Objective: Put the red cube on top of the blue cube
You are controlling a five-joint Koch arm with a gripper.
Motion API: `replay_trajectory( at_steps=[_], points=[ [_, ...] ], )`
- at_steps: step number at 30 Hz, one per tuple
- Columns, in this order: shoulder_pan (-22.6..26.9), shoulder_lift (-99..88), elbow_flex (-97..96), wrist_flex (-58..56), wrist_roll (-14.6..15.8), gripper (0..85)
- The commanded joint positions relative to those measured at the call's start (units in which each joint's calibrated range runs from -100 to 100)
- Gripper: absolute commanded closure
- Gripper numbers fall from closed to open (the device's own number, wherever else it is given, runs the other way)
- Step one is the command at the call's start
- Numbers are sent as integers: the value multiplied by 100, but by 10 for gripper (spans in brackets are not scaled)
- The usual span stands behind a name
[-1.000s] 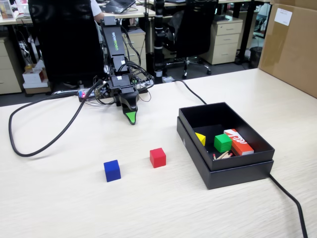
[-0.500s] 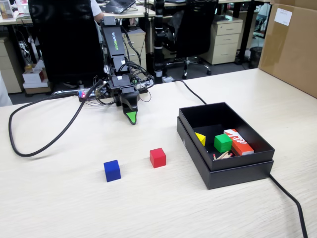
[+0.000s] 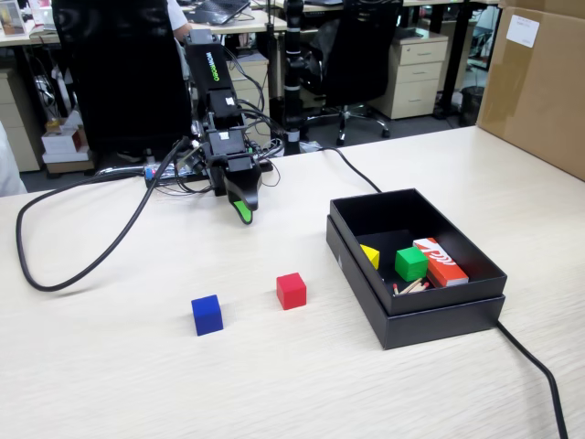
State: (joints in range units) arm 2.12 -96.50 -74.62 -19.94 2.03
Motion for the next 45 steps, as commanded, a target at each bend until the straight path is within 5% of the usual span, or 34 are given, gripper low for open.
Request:
replay_trajectory(
  at_steps=[1, 17, 30, 45],
  points=[
    [88, 155, 944, -430, 83, 408],
    [98, 4011, 5577, -2650, 171, 408],
    [-142, 8245, 8006, -2667, 156, 408],
    [-73, 9610, 8704, -2667, 166, 407]
  ],
)
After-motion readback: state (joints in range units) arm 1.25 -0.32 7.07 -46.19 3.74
